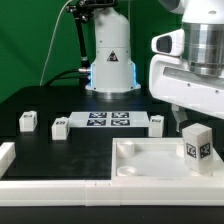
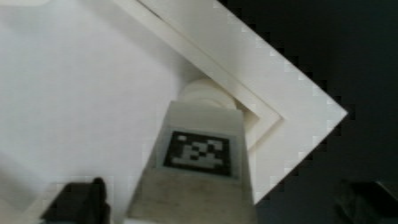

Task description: Assemble one leg

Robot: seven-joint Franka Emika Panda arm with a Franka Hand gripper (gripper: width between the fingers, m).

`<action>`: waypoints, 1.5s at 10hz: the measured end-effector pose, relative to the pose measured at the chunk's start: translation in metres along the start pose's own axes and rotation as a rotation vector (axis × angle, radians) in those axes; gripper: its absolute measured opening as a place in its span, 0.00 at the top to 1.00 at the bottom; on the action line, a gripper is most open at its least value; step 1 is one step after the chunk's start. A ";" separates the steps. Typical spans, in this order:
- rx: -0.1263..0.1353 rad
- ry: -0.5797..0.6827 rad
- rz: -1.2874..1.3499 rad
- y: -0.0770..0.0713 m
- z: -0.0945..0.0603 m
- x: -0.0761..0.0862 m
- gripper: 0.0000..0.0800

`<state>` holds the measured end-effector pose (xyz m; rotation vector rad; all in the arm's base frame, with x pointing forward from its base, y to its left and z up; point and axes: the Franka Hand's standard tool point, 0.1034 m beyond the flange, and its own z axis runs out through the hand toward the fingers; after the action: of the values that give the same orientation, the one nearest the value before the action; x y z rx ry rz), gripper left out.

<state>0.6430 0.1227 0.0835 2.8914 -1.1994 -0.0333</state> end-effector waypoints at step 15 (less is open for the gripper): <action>-0.010 0.004 -0.927 0.003 0.001 0.004 0.49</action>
Offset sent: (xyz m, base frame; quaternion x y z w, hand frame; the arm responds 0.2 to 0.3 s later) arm -0.0009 0.0001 -0.0005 0.0015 -0.0011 -0.2406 0.9706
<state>0.6435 0.1178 0.0829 3.1232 0.2197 -0.0382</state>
